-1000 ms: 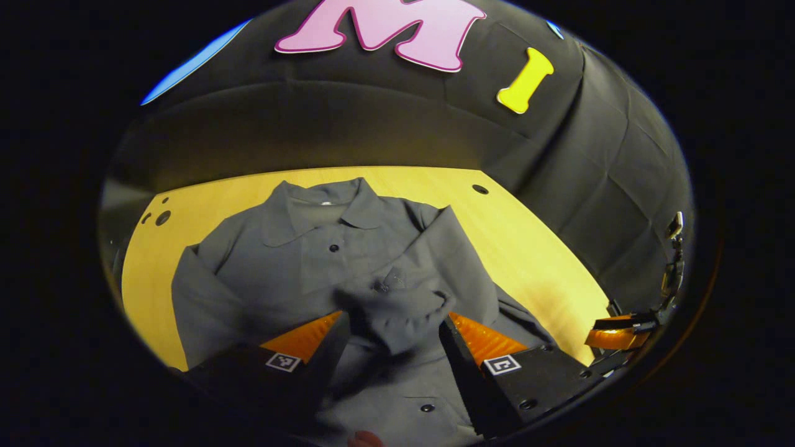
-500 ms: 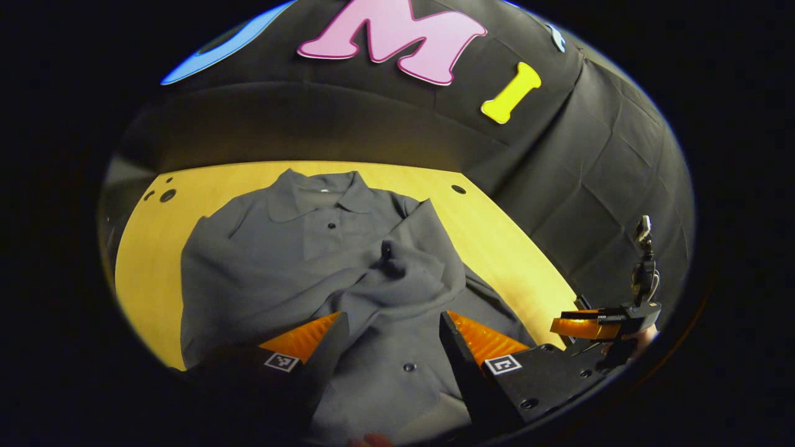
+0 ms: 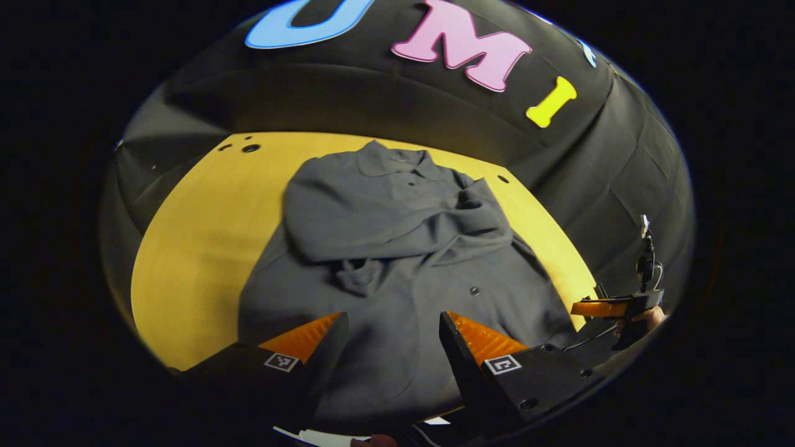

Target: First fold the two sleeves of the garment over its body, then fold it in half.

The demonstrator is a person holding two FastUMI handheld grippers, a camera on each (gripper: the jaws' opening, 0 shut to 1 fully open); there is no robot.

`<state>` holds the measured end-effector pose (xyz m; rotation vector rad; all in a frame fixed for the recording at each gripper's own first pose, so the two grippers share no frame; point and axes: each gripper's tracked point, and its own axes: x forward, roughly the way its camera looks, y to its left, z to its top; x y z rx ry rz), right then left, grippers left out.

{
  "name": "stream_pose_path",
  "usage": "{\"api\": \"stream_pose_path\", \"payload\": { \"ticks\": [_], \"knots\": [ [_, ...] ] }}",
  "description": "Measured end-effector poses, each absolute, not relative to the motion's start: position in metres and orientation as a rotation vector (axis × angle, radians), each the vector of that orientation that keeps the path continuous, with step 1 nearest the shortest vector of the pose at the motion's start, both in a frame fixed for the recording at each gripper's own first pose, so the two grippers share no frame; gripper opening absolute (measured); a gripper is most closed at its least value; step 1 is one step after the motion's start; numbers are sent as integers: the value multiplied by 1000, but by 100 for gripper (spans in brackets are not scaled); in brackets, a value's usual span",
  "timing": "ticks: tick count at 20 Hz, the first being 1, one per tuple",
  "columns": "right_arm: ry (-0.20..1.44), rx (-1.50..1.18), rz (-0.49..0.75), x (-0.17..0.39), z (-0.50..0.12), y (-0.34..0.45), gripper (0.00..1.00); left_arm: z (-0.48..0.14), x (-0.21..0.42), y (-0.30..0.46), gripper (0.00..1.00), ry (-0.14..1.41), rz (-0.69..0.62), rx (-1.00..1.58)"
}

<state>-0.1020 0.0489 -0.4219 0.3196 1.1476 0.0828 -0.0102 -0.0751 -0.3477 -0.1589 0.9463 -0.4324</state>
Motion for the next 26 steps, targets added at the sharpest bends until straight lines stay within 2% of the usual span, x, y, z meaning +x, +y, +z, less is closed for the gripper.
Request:
{"api": "stream_pose_path", "payload": {
  "ticks": [8, 13, 14, 16, 17, 18, 19, 20, 21, 22, 23, 26],
  "knots": [
    [1204, 288, 77, -120, -439, 53, 88, -399, -63, 23, 93, 1053, -250, -82],
    [1235, 249, 81, -127, -454, 58, 88, -423, -76, 39, 93, 1108, -222, -9],
    [1225, 225, 79, -125, -454, 58, 88, -425, -76, 37, 89, 1118, -230, 8],
    [1237, 159, 82, -127, -458, 56, 87, -429, -80, 36, 91, 1137, -249, 101],
    [1250, 112, 89, -129, -461, 57, 92, -429, -78, 36, 92, 1128, -255, 129],
    [1239, 95, 107, -127, -460, 62, 83, -431, -79, 33, 96, 1155, -261, 111],
    [1236, 81, 124, -128, -460, 68, 83, -429, -76, 28, 90, 1145, -268, 101],
    [1227, 73, 166, -128, -459, 77, 85, -430, -74, 23, 63, 1144, -295, 100],
    [1219, 67, 244, -123, -458, 88, 59, -428, -74, 21, 36, 1138, -290, 91],
    [1225, 59, 244, -129, -456, 86, 32, -427, -71, 21, 9, 1138, -284, 80],
    [1220, 109, 260, -126, -457, 94, 6, -429, -72, 20, 8, 1157, -280, 70],
    [1188, 344, 245, -114, -438, 112, 5, -413, -63, 18, 6, 1148, -273, 34]
  ]
}}
